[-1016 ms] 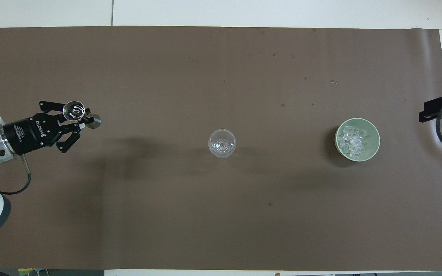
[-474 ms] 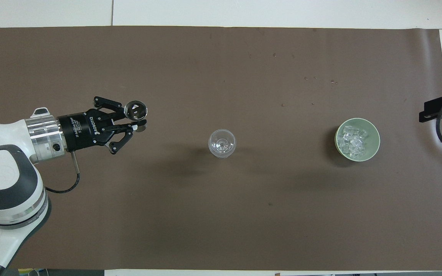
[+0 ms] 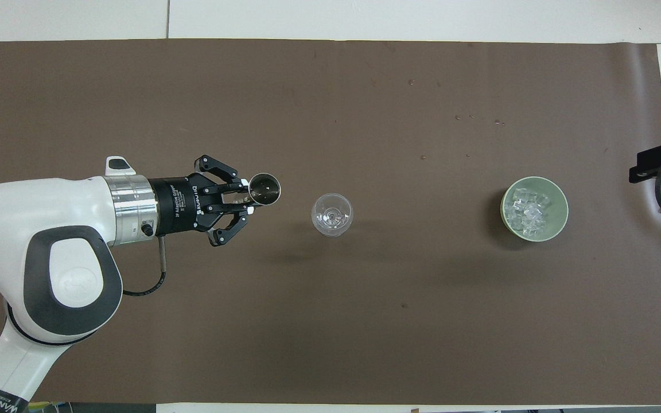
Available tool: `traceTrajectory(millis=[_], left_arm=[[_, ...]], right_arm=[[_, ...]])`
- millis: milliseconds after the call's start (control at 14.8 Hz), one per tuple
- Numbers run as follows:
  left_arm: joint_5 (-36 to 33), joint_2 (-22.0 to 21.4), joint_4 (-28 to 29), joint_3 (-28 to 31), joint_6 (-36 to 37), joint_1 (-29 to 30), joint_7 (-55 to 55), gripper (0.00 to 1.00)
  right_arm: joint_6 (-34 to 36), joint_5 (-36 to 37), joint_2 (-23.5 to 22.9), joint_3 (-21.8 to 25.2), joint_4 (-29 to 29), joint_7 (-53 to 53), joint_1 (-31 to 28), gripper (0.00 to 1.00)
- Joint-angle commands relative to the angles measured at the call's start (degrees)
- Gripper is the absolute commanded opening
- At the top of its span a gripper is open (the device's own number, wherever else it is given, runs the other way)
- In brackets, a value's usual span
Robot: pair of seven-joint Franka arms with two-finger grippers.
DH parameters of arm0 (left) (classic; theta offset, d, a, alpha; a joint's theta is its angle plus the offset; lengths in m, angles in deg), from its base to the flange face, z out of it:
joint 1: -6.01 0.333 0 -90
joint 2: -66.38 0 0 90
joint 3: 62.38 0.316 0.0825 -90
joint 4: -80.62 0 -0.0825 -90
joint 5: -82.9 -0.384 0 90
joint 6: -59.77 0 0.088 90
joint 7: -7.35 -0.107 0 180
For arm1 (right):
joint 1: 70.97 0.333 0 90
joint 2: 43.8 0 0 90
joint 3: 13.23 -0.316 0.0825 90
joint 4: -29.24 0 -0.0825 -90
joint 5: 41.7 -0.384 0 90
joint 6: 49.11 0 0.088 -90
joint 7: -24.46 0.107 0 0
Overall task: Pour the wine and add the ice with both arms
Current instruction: 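Carry the jigger with the left gripper over the clear glass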
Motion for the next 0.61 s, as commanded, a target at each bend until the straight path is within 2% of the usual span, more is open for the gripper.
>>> traceTrajectory(millis=[0,542], left_arm=[[-4.89,1.15,-1.56,-1.05,-1.46,-1.56,2.65,0.0],[-21.4,4.56,-4.54,-0.97,-7.61,-7.45,14.76,0.0]], right_arm=[[-0.12,-0.89,0.72,-0.29,0.69,-0.98,-0.74,1.0],[-0.12,-0.89,0.81,-0.29,0.69,-0.98,-0.74,1.0]])
